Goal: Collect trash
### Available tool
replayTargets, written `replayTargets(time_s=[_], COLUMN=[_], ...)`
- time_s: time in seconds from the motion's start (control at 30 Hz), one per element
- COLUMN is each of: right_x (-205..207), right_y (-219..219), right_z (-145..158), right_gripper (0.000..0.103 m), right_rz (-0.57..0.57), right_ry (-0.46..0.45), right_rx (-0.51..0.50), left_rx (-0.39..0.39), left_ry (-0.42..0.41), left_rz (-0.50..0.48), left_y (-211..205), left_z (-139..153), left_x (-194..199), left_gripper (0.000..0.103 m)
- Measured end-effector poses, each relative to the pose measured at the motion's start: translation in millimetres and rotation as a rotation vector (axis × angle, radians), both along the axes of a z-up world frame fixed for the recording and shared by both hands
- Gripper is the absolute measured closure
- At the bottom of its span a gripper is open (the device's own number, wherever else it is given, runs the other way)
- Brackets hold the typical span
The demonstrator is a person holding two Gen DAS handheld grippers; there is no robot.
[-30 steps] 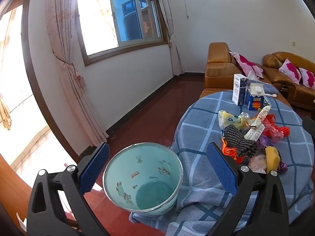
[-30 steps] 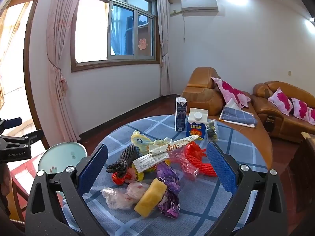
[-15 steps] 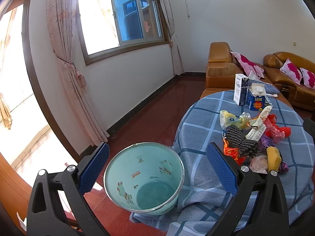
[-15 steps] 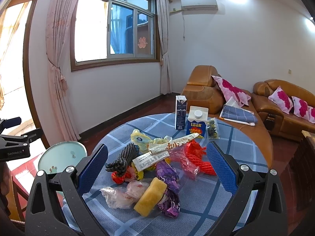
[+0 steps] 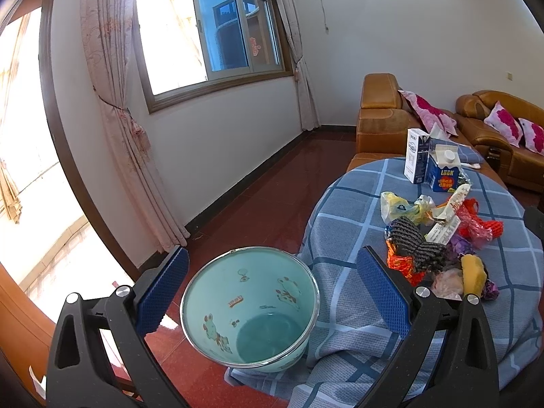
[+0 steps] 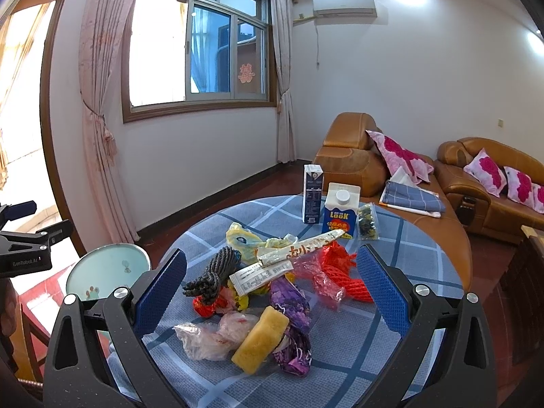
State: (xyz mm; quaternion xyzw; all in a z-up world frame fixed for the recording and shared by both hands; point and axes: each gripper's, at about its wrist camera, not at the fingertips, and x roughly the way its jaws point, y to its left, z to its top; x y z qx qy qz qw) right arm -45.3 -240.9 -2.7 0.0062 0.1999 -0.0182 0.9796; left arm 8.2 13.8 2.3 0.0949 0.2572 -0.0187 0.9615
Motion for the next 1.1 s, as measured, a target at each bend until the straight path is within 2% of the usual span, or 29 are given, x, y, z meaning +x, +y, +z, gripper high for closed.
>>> replayTargets(time_s=[1.1], right_x=[0.3], right_y=[0.5], right_z=[0.3], right_gripper=[0.005], right_rz=[-0.001], right_ry=[0.003], right_rx=[0.0], left_rx=[0.0], left_ry=[-0.001], left_rz=[0.014], left_y=[5.4], left_z=[2.7], left_x=[1.8], left_gripper=[0.006])
